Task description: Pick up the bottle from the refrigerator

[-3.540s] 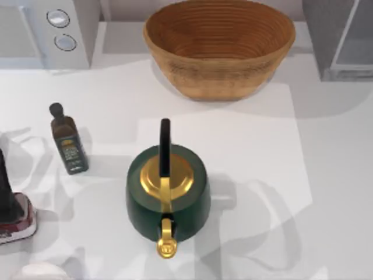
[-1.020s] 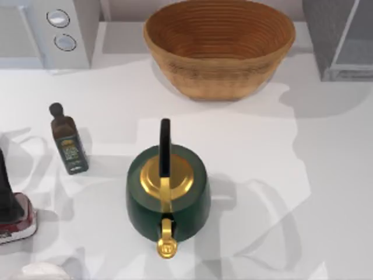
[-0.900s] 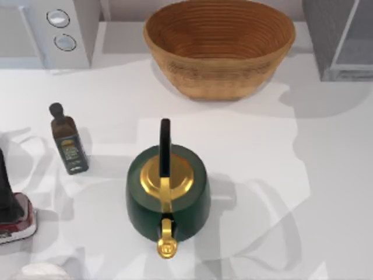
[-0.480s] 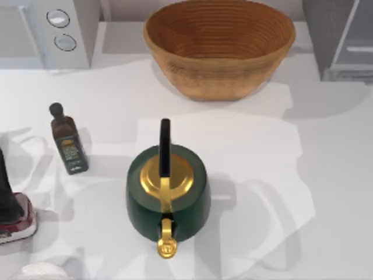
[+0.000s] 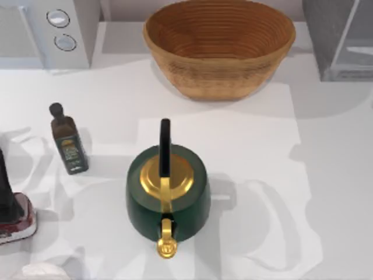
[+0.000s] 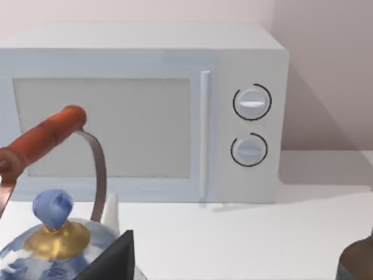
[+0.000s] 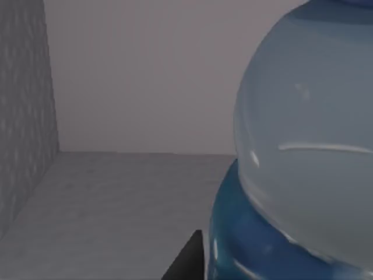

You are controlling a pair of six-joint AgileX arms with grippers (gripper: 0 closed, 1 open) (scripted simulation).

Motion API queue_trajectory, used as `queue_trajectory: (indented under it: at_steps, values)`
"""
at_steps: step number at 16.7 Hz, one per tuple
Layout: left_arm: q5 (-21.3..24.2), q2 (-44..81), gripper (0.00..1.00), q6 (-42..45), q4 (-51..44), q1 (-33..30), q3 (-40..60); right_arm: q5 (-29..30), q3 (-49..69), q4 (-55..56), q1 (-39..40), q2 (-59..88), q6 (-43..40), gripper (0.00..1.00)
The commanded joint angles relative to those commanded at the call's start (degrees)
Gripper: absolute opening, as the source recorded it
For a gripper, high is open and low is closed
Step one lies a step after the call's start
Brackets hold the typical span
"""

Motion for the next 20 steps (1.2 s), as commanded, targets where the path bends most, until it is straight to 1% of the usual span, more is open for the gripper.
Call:
queue_trajectory:
  at_steps: [5, 8, 10, 14, 20]
  values:
    - [0.0, 0.0, 1.0, 0.0, 0.0, 0.0, 0.0, 0.29, -0.28, -0.72, 0.32, -0.08, 0.12, 0.0]
    - [0.0, 0.0, 1.0, 0.0, 0.0, 0.0, 0.0, 1.81, -3.45, -5.04, 0.78, -4.26, 0.27, 0.0]
    - [0.0, 0.0, 1.0, 0.0, 0.0, 0.0, 0.0, 3.1, -6.53, -9.46, 1.84, -10.03, 0.36, 0.0]
    - [0.0, 0.0, 1.0, 0.0, 0.0, 0.0, 0.0, 5.75, -13.35, -19.89, 5.66, -28.8, 0.37, 0.0]
    - [0.0, 0.0, 1.0, 0.0, 0.0, 0.0, 0.0, 11.06, -25.43, -39.0, 12.71, -69.77, 0.43, 0.0]
